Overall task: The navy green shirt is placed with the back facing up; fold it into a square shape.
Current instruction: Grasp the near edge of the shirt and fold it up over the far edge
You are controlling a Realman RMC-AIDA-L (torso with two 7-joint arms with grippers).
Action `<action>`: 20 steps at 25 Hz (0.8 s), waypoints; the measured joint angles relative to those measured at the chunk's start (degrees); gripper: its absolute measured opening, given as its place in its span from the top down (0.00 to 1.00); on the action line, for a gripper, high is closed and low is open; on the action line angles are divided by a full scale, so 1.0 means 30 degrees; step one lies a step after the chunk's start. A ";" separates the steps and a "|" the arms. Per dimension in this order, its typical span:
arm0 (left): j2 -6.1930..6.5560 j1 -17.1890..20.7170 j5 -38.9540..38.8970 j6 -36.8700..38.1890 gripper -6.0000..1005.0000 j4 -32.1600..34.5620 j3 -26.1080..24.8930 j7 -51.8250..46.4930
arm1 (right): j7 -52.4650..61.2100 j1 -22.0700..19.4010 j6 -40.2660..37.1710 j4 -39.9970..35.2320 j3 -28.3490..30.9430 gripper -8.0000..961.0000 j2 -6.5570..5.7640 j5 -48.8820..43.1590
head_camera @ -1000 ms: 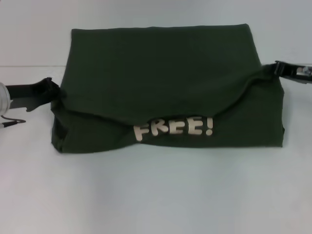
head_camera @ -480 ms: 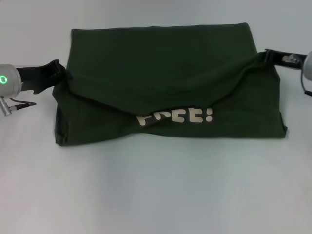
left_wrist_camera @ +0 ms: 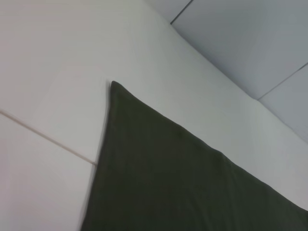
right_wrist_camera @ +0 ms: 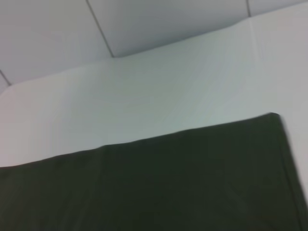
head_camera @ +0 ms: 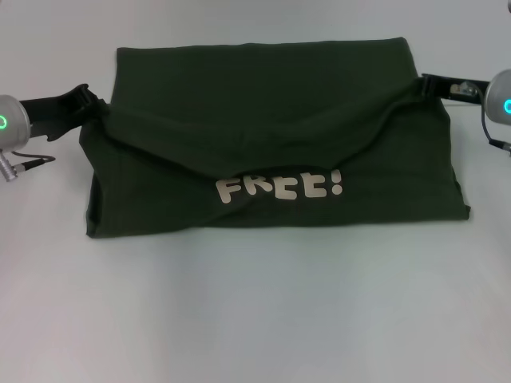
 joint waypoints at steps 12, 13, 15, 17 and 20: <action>0.0259 -0.0472 0.0134 -0.0163 0.98 -0.0937 0.1610 0.0353 | 0.0827 0.1434 0.0178 0.1970 -0.0427 0.96 -0.0779 -0.1501; 0.0415 -0.0608 0.0135 -0.0207 0.98 -0.1325 0.1798 0.0359 | 0.1047 0.1553 0.0189 0.2180 -0.0448 0.96 -0.0839 -0.1955; 0.0553 -0.0736 0.0136 -0.0326 0.95 -0.1705 0.1925 0.0392 | 0.1403 0.1665 0.0206 0.2214 -0.0457 0.96 -0.0838 -0.2747; 0.0691 -0.0897 0.0127 -0.0485 0.89 -0.2204 0.2096 0.0484 | 0.1571 0.1662 0.0023 0.2083 -0.0424 0.96 -0.0823 -0.3001; 0.0675 -0.0533 -0.0025 0.0406 0.78 -0.1429 0.1995 0.0509 | 0.1653 0.1303 -0.0959 0.1317 -0.0243 0.89 -0.0862 -0.2965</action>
